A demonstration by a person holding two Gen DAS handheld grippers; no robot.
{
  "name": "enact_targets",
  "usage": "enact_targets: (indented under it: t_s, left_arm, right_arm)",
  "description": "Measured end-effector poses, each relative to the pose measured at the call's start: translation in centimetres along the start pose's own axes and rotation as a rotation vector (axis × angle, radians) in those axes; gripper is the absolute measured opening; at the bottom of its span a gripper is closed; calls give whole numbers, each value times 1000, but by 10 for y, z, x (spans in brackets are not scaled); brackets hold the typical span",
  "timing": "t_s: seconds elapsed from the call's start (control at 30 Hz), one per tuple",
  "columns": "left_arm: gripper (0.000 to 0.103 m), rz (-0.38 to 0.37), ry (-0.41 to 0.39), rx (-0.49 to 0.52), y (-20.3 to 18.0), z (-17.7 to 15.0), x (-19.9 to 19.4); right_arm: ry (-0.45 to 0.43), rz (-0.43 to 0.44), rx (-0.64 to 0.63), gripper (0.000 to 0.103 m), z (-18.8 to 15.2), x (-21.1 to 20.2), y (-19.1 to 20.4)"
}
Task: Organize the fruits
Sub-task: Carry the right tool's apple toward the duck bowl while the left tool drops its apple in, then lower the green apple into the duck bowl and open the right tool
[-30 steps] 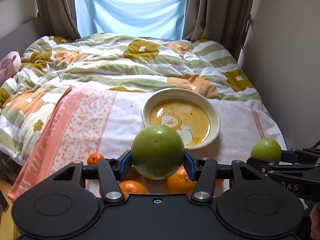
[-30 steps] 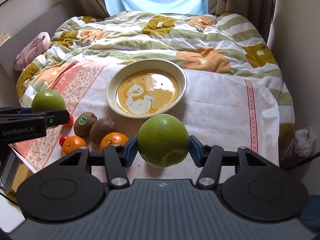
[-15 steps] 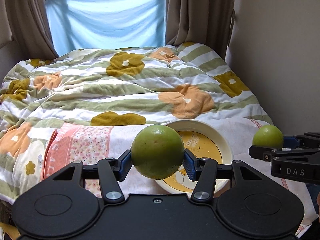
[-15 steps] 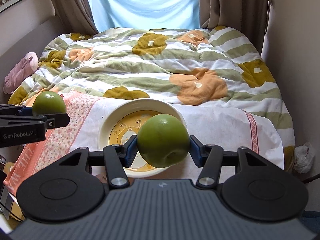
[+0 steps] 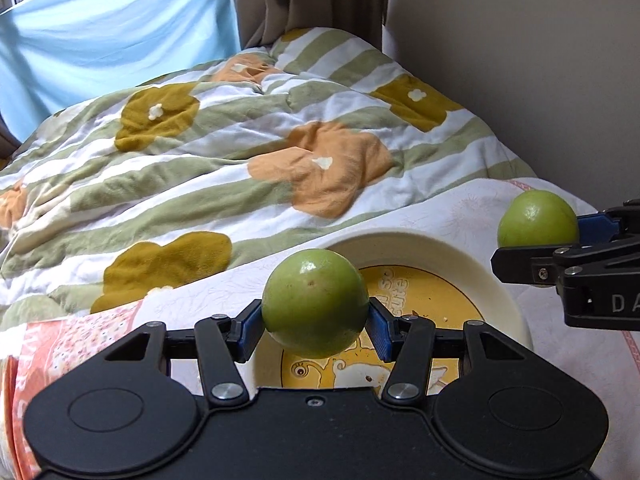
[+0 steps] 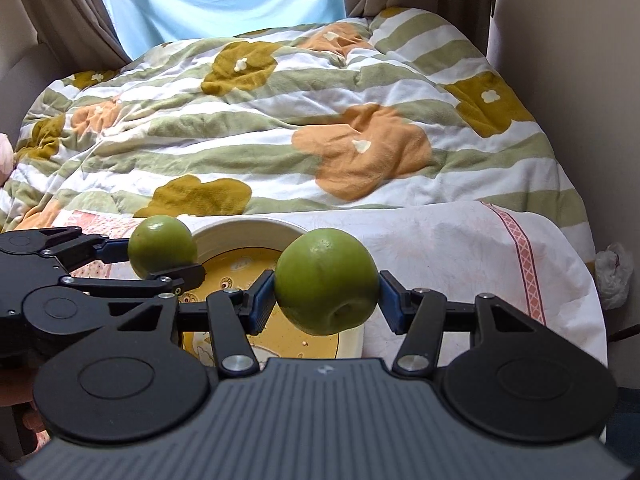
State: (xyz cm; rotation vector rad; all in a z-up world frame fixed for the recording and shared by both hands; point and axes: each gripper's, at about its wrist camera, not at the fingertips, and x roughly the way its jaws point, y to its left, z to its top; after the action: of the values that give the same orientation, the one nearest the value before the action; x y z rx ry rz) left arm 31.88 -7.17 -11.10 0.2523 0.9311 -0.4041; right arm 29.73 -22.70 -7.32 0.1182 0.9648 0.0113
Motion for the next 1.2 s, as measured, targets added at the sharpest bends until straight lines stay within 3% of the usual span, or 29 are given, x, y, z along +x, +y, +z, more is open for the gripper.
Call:
enact_targets:
  t_s: [0.23, 0.27, 0.3, 0.37, 0.4, 0.5, 1.2]
  left_arm:
    - [60, -18, 43, 82, -10, -5, 30]
    - [65, -16, 32, 92, -11, -5, 29]
    - [78, -24, 24, 96, -12, -6, 27]
    - [93, -40, 5, 96, -13, -6, 22]
    - [96, -21, -8, 107, -13, -7, 18]
    - [96, -5, -21, 123, -12, -9, 8]
    - [96, 46, -18, -63, 24, -40, -48]
  right_arm:
    - [39, -18, 40, 69, -2, 17, -5]
    - [43, -18, 42, 69, -2, 18, -6]
    - [45, -19, 45, 69, -2, 19, -7]
    - [48, -19, 52, 69, -2, 19, -7]
    - [49, -17, 55, 69, -2, 19, -8]
    - [47, -13, 45, 69, -1, 16, -7]
    - [55, 144, -126, 69, 12, 42, 25]
